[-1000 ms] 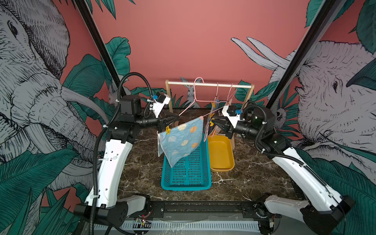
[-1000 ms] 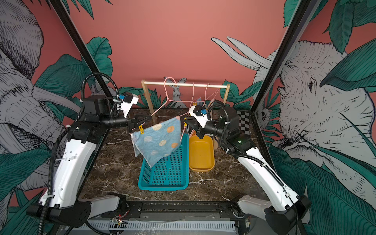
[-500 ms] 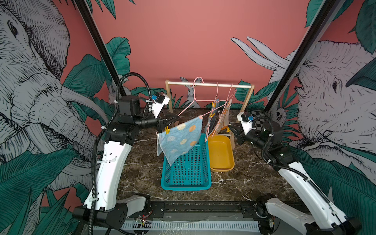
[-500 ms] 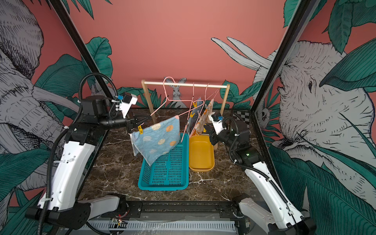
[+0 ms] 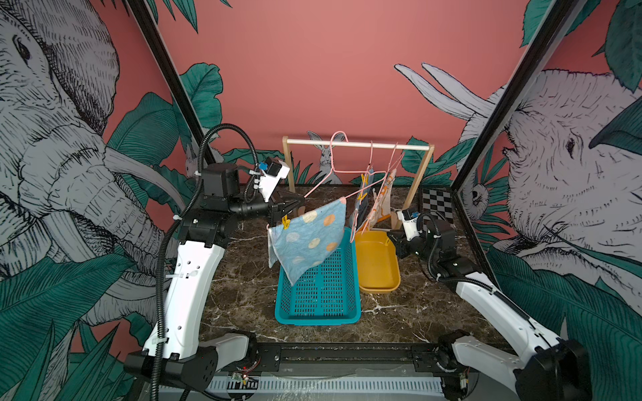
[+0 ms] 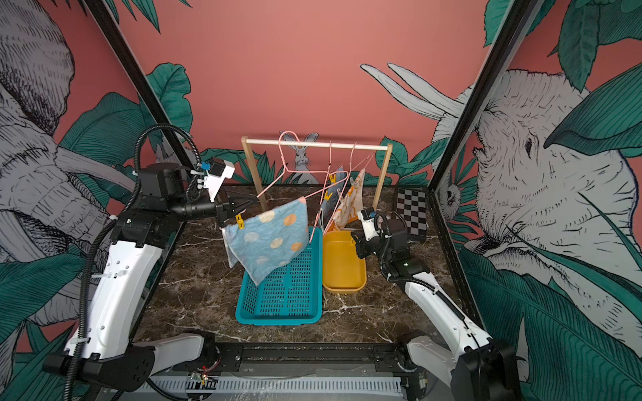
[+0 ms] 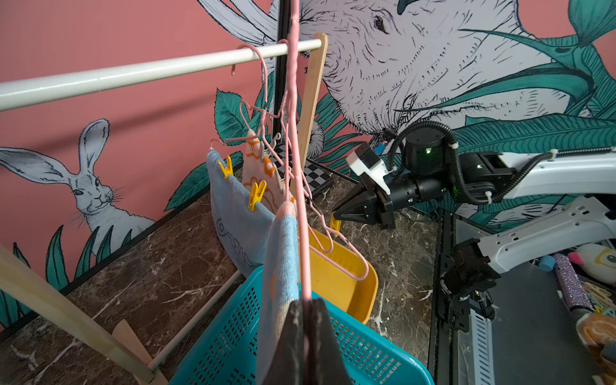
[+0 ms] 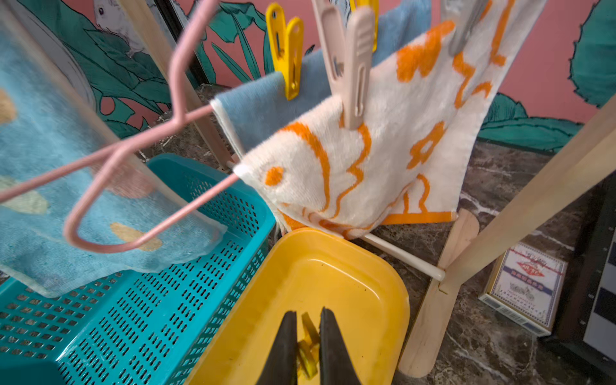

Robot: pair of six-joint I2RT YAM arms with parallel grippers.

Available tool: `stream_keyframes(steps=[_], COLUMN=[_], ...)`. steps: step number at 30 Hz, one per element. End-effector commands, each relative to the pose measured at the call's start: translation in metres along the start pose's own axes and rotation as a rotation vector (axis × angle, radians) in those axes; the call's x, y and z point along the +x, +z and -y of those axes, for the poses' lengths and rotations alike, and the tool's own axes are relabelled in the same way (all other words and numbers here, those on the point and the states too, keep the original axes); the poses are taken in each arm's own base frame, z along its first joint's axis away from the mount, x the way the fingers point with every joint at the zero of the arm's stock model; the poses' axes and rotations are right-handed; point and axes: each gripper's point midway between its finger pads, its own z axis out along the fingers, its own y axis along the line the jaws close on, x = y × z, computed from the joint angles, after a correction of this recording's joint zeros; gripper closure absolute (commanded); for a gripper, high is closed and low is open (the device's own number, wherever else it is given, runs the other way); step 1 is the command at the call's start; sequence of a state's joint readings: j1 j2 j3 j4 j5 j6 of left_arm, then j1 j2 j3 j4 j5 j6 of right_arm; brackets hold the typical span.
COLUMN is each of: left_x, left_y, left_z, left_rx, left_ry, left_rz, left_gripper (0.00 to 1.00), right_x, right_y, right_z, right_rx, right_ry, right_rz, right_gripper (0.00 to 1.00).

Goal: Remove the clothespins securing towels to the hanger
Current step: Place the clothespin in the storage box.

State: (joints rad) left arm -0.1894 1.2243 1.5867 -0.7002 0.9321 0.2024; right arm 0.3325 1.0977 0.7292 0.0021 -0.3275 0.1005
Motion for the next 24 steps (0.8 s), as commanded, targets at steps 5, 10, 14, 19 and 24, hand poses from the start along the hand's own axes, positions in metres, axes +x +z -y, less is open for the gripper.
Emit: stream_keyframes(steps=[5, 10, 14, 19, 24], left_x=[-0.012, -0.01, -0.009, -0.007, -0.007], left_y=[-0.009, -0.008, -0.008, -0.007, -0.006], left_z=[0.018, 0.019, 0.019, 0.02, 0.02], left_rx=[0.033, 0.039, 0.042, 0.051, 0.054], left_ry=[0.06, 0.057, 0.054, 0.049, 0.046], left_rz=[0.042, 0.041, 0.041, 0.041, 0.044], left_gripper=[1.0, 1.0, 1.0, 1.0, 1.0], right_x=[0.013, 0.036, 0.049, 0.062, 0.068], right_y=[0.026, 0.042, 0.051, 0.059, 0.062], right_z=[0.014, 0.019, 0.021, 0.023, 0.024], right_rx=[0.031, 0.031, 0.029, 0.028, 0.034], right_ry=[0.075, 0.128, 0.152, 0.176, 0.18], right_rz=[-0.003, -0.071, -0.107, -0.141, -0.163], right_gripper=[0.88, 0.87, 0.87, 0.85, 0.81])
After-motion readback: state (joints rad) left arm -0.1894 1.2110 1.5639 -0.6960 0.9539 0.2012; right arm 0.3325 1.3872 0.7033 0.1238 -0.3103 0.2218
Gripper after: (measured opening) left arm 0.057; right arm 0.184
